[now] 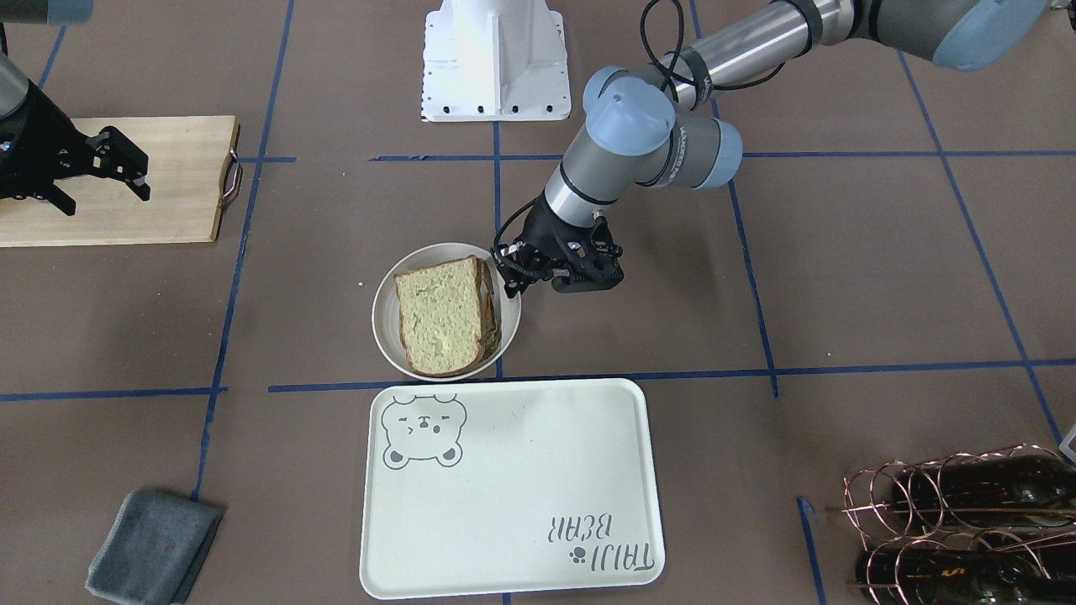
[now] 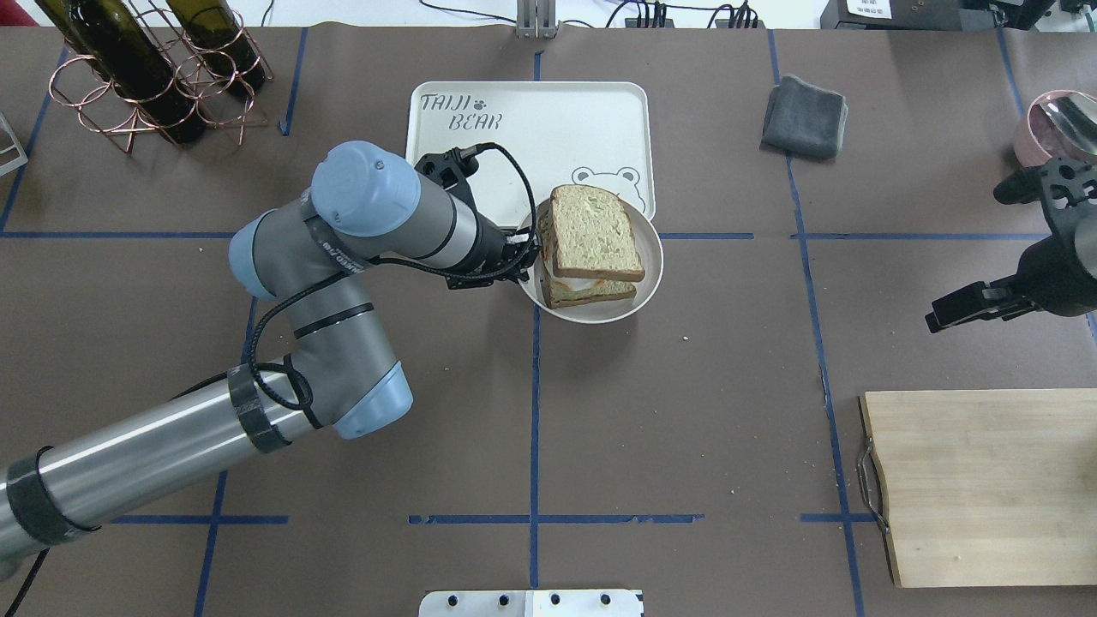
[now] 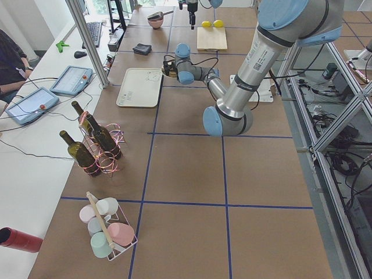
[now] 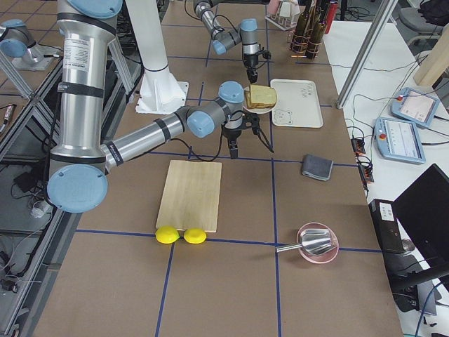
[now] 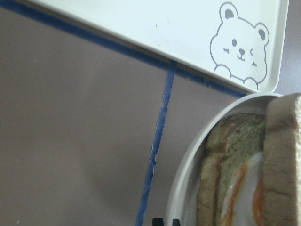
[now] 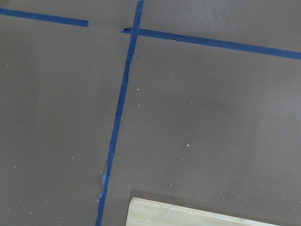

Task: Make sandwich and place on tray
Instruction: 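Carry the plate with the left gripper onto the white tray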

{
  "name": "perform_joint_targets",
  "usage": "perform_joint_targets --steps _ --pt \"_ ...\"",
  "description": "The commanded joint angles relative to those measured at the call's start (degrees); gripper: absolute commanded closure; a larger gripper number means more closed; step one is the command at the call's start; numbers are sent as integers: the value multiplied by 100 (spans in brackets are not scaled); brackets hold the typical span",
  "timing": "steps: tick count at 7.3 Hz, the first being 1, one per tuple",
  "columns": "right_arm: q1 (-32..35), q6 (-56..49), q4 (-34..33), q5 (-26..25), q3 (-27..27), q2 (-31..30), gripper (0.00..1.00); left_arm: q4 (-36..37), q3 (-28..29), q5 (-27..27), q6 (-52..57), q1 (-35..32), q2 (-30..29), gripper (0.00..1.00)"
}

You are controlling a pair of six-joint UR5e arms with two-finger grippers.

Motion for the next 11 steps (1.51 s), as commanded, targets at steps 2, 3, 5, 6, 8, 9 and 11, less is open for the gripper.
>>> perform_joint_targets --steps 2,3,5,6,8,9,11 --pt "155 -153 1 146 -26 -97 0 -1066 1563 32 -1176 -607 -387 100" --pt "164 -153 1 146 -35 -97 0 -1182 1836 162 -1396 -678 -492 100" --pt "199 -153 -8 146 -35 -89 0 -1525 2356 347 -1627 -679 -694 100" --pt "216 -153 -8 154 -35 -88 0 -1586 2514 357 -1627 -670 -782 100" --pt "217 -153 -8 154 -35 -80 0 -1657 2595 436 -1627 -644 -783 100" --pt "225 -153 -8 154 -35 -80 0 -1666 2604 436 -1627 -627 -783 100" --pt "225 -153 -8 154 -35 -53 0 -1771 2595 436 -1331 -618 -757 27"
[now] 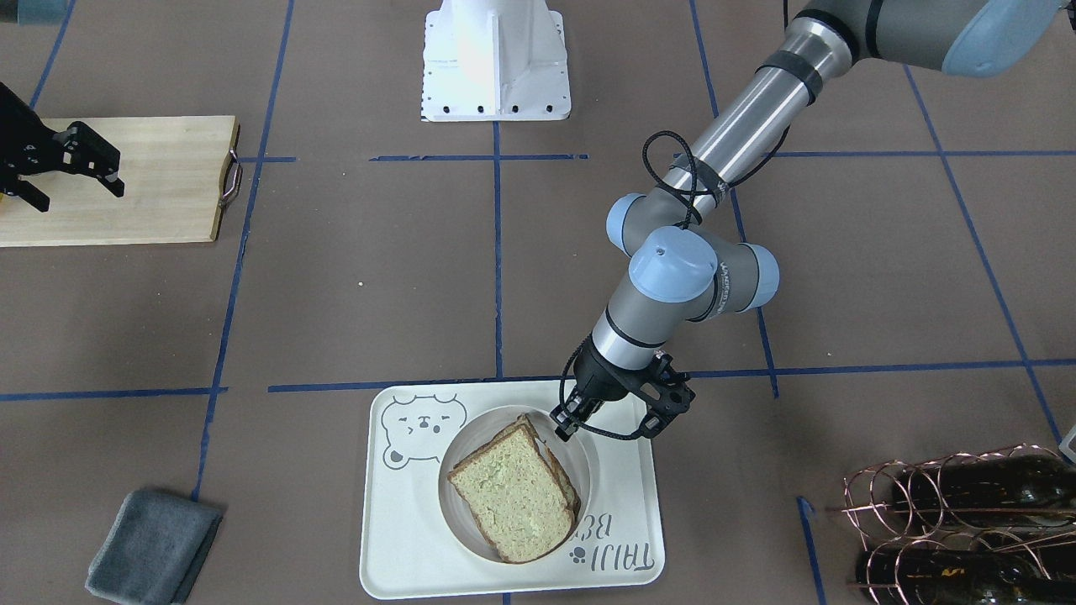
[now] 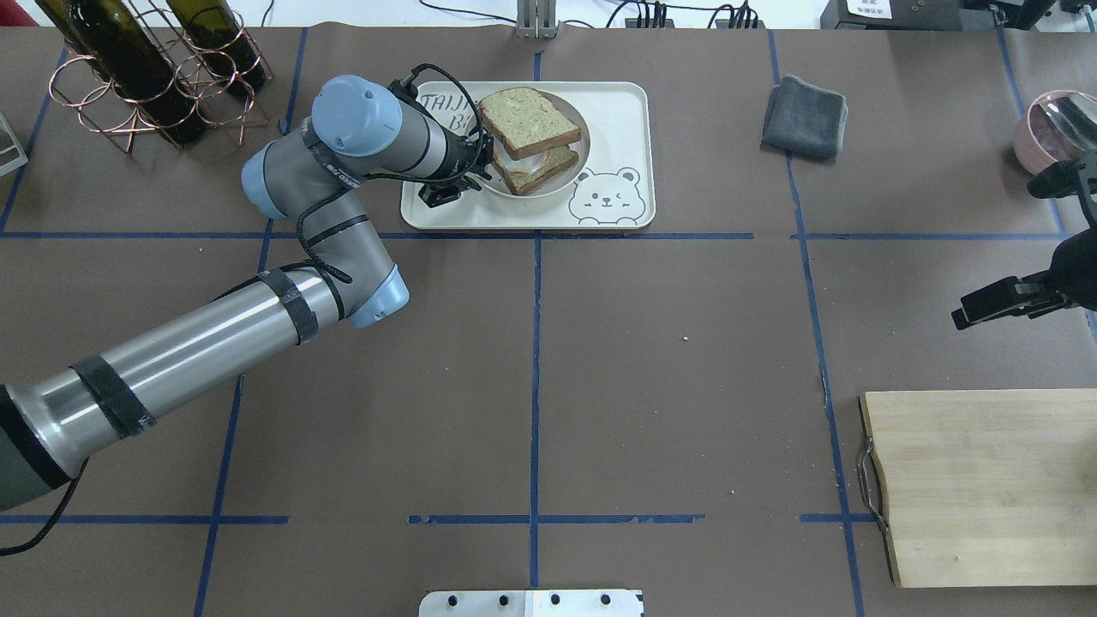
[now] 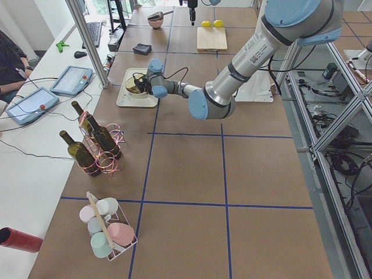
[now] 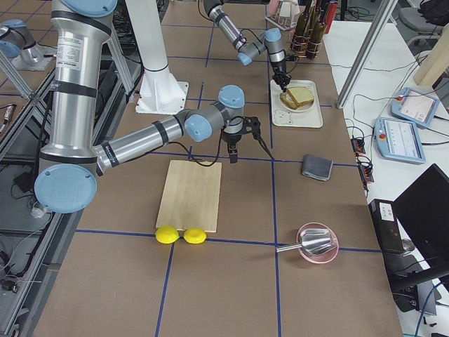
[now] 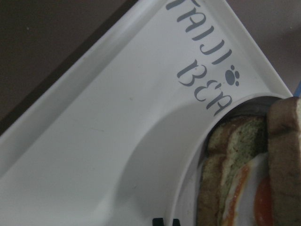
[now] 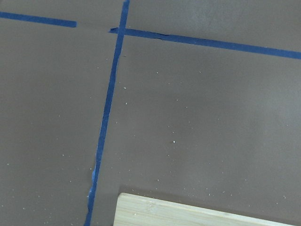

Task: Make sandwich and place on tray
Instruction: 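Open the left gripper and release the plate on the tray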

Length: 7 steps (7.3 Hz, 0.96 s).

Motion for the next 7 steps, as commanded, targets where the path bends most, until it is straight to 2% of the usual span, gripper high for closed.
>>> perform_joint_targets --steps 1,3,5,6,7 --pt "6 9 0 0 -9 30 0 -70 -115 -7 548 -3 102 0" --pt "14 9 0 0 -26 39 0 52 -1061 -59 927 -177 698 0" --pt "75 9 0 0 -9 -40 0 604 -2255 -690 1366 -389 1400 0" --pt "198 9 9 9 -9 -162 0 998 -3018 -797 1803 -494 1917 0" --pt "373 0 9 17 -9 -285 0 1881 -3974 -798 2652 -556 2366 0"
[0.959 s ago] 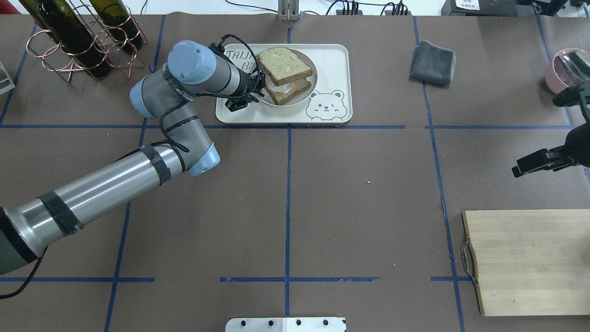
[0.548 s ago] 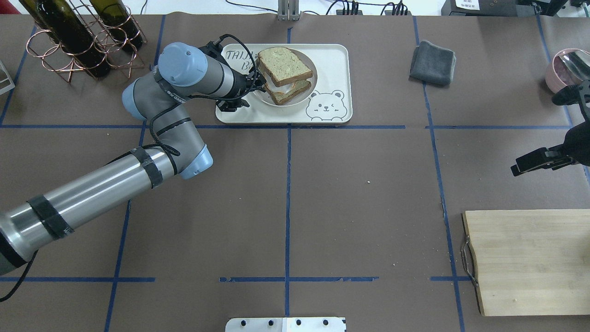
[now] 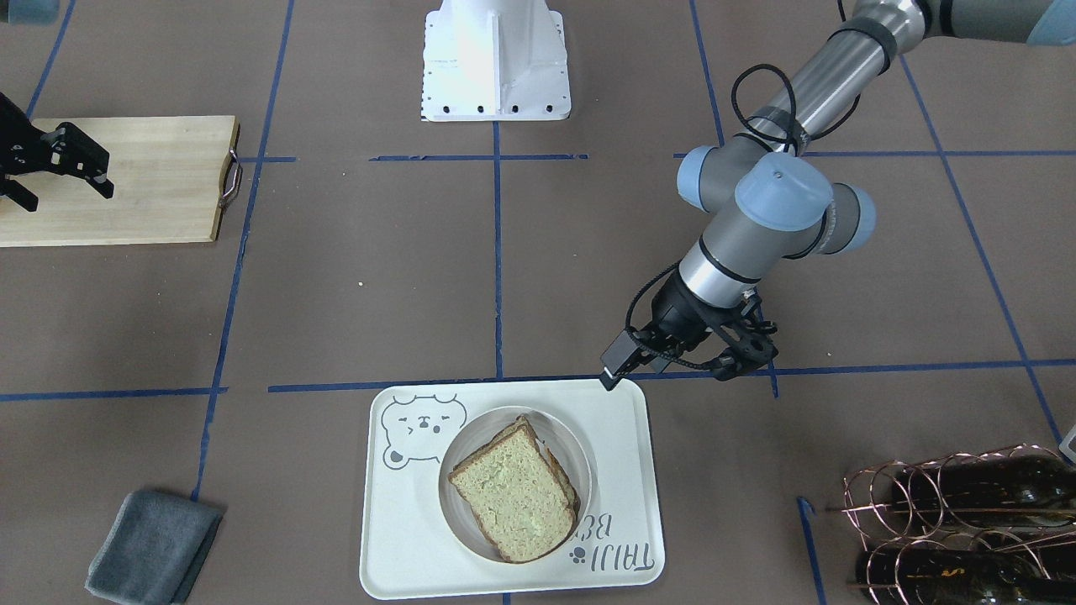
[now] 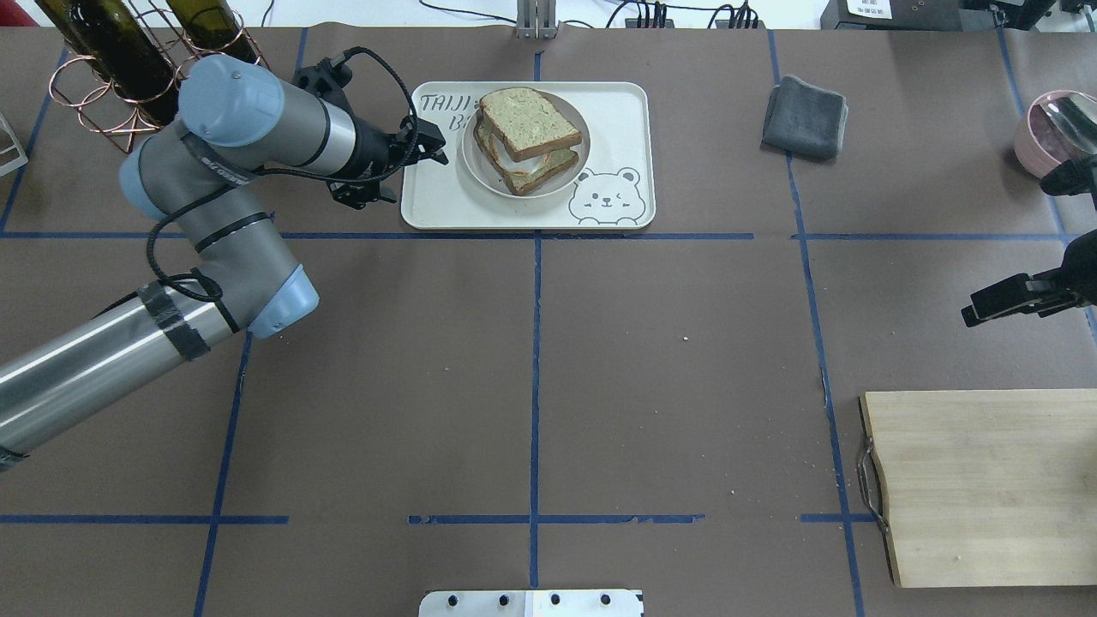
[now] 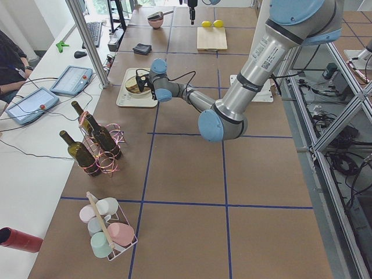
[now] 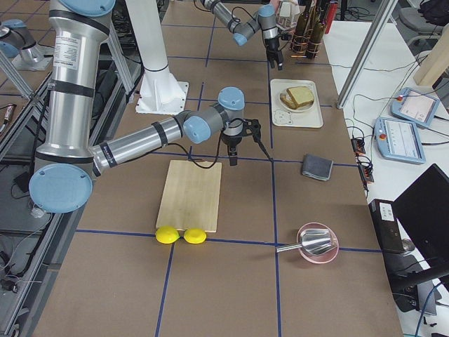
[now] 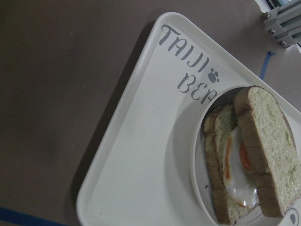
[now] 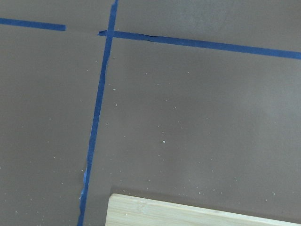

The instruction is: Make sandwich and place on tray

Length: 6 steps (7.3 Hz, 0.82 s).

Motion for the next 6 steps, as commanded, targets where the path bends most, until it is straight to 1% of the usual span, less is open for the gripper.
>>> perform_joint_targets --steps 1,2,3,4,5,6 --pt "346 -216 3 9 -15 -274 0 1739 -1929 -76 1698 -237 913 0" --pt "591 -697 -5 18 -128 -414 0 2314 -2564 -76 2351 -439 1351 0" --pt "1002 -1459 -58 70 -416 -433 0 2694 -2928 -102 3489 -928 1799 0" --pt "1546 -2171 -93 410 -785 -425 0 2993 -3009 -119 4631 -1446 2108 0" --pt "1986 -2752 -102 657 -1119 -416 0 3240 -3002 -120 5739 -1773 2364 0" --pt "2174 -3124 -102 677 -1366 -424 0 3364 -2897 -311 6785 -2229 2636 0"
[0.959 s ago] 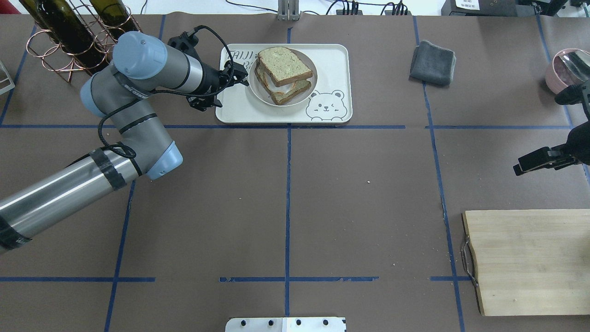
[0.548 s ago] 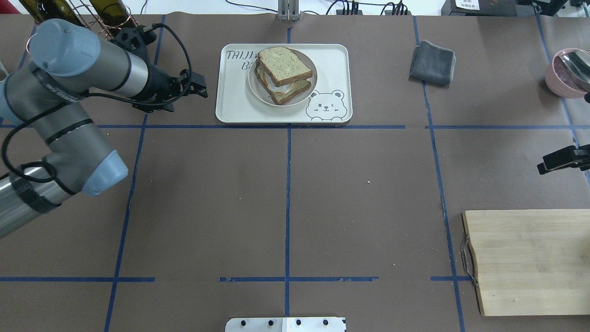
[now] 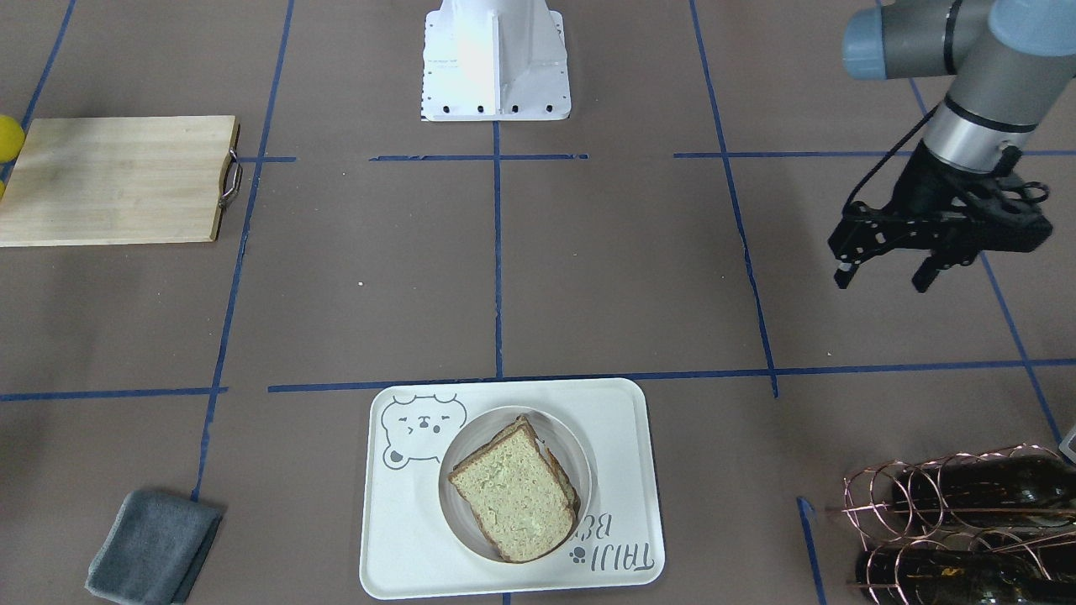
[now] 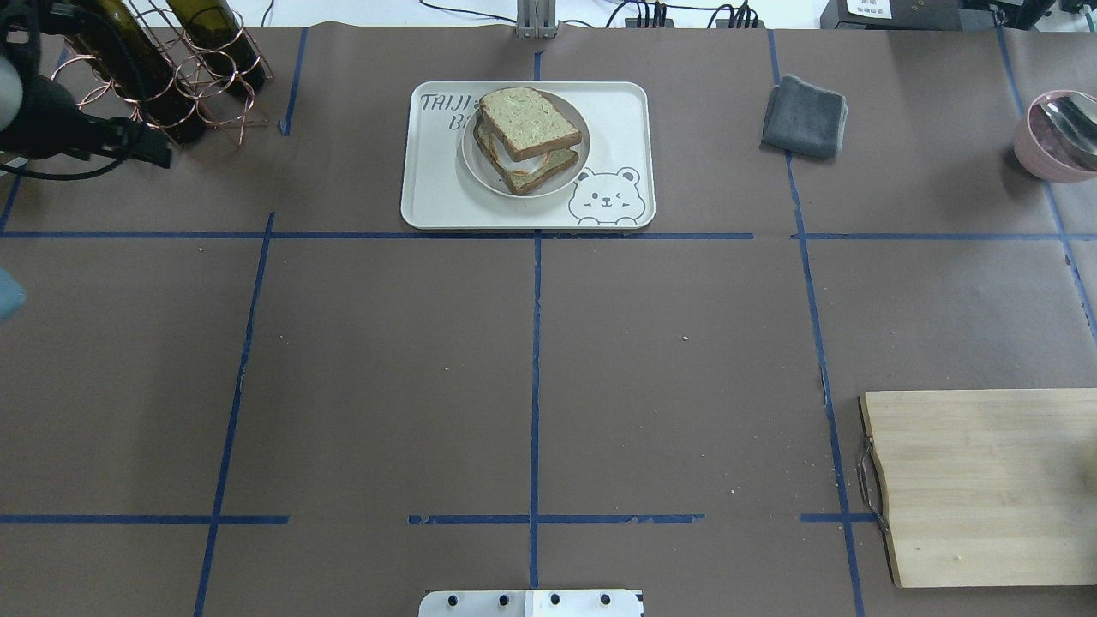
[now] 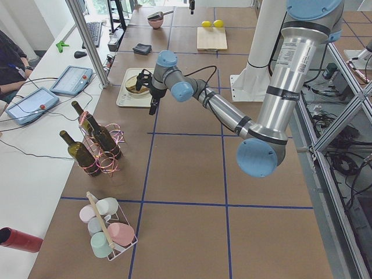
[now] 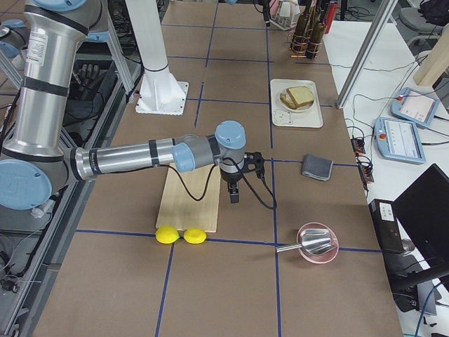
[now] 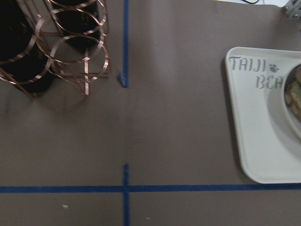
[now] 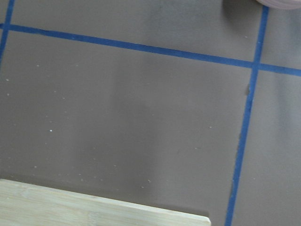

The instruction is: Make sandwich and place on tray

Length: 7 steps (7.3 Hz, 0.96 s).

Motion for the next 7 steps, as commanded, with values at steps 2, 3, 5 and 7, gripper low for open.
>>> perform_joint_targets --steps 2,3,5,7 --pt "466 -732 -341 163 -569 45 0 572 541 -868 3165 -1639 689 0" --pt "501 -723 -579 163 -482 89 0 853 657 -1115 3617 -1992 909 0" --pt "537 -653 -669 478 -499 151 0 778 763 -1730 3876 -2399 1593 0" --pt "589 -557 -590 419 -411 177 0 760 763 -2144 3990 -2426 1999 0"
